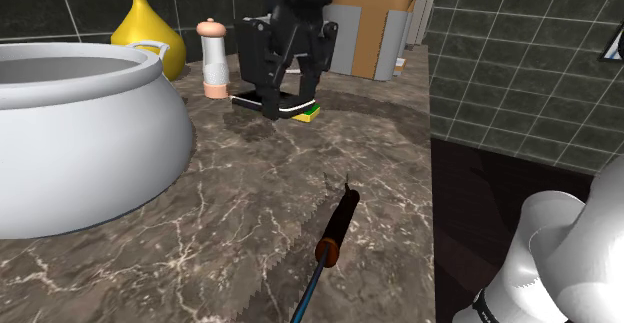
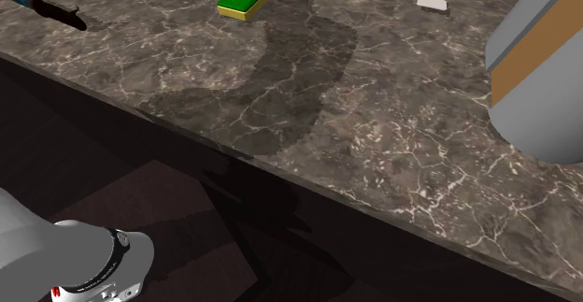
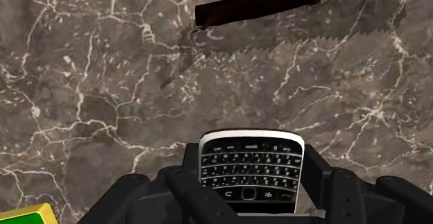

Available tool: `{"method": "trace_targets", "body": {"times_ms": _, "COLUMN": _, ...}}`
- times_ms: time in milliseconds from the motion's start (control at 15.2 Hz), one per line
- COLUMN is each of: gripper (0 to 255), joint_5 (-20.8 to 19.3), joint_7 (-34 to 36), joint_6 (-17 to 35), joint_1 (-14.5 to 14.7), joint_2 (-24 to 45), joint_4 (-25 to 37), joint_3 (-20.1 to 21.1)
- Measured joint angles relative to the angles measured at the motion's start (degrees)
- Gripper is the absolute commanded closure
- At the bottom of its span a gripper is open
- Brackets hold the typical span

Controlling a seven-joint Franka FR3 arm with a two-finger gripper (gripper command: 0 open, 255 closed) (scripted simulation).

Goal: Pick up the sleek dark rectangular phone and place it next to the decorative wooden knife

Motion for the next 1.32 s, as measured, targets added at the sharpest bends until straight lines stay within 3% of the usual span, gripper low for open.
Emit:
{"method": "trace_targets", "body": {"times_ms": 462, "gripper": 255, "joint_5": -3.9, "joint_7": 11.4, "joint_6": -1.0, "joint_1": 4.6, "joint_2": 10.6, "joint_4": 11.0, "joint_3": 7.1}}
{"method": "trace_targets", "body": {"times_ms": 792, "gripper": 255, "joint_5": -9.1, "joint_7": 19.2, "joint_6": -3.3, "joint_1": 10.1, "joint_2": 20.1, "joint_4": 21.4, "joint_3": 10.9}}
{"method": "trace_targets", "body": {"times_ms": 1320, "gripper": 255, "joint_5": -7.4, "joint_7": 18.7, "joint_6": 3.7, "joint_1": 8.9, "joint_2": 17.2, "joint_4": 12.0, "joint_3": 10.6}}
